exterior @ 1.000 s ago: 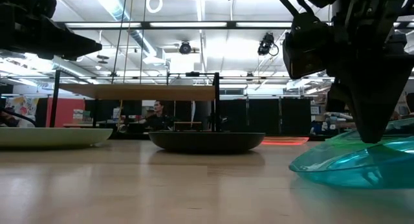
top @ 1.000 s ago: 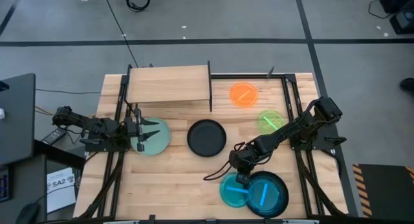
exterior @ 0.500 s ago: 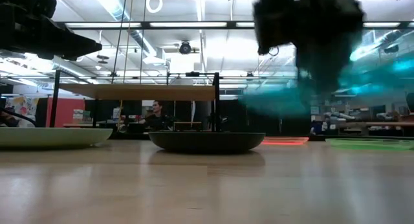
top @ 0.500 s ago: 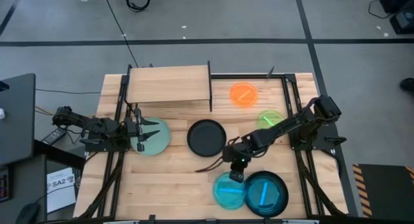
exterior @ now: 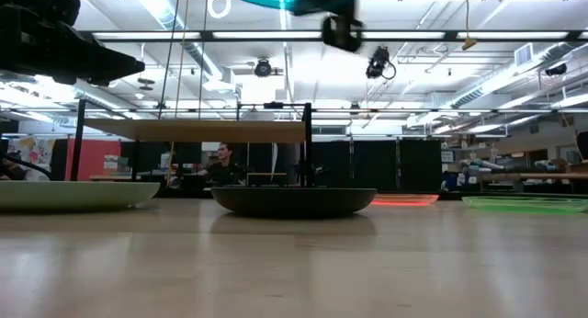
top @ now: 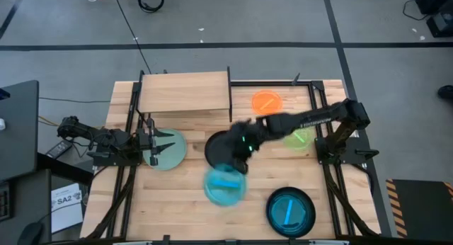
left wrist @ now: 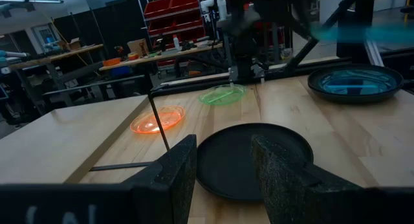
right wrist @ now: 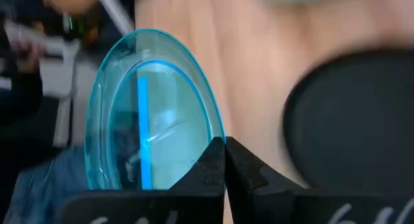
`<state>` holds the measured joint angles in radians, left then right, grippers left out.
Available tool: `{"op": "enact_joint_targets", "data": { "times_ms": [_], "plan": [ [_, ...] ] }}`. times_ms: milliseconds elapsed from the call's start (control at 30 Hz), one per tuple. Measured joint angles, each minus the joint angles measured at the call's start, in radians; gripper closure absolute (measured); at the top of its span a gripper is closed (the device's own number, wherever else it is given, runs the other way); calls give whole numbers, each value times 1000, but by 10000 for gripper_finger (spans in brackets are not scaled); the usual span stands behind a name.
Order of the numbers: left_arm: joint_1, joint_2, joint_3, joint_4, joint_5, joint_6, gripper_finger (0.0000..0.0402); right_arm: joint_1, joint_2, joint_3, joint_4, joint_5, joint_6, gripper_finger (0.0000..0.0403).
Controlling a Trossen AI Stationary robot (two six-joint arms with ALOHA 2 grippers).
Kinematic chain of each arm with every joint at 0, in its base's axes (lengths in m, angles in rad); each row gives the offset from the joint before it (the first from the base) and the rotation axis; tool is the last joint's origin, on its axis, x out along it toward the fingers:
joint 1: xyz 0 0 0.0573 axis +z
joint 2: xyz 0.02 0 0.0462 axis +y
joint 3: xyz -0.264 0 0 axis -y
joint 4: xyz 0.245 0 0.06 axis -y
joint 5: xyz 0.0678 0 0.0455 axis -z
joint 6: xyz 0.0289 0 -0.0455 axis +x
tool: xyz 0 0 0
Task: Place and stack plates onto a shelf
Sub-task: Put the left blue plate on the shelf
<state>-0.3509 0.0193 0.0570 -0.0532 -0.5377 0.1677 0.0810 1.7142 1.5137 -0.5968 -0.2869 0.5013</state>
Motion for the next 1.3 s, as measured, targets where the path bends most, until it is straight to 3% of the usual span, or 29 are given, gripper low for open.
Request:
{"op": "enact_joint_targets", "data": {
  "times_ms": [267,467,700,900,1067,1300],
  "plan": [
    [0,0,0,0,0,0,246,-237,0,165,87,112,-144,398],
    [0,0,0,0,0,0,246,-434,0,170,266,107,-138,397],
    [0,0,0,0,0,0,246,-605,1,170,312,111,-59,397],
    [0,0,0,0,0,0,246,-660,29,167,361,90,7,397],
    [0,0,0,0,0,0,246,-659,121,168,471,20,51,398],
    [0,0,0,0,0,0,246,-660,238,198,467,5,56,398]
  ]
}}
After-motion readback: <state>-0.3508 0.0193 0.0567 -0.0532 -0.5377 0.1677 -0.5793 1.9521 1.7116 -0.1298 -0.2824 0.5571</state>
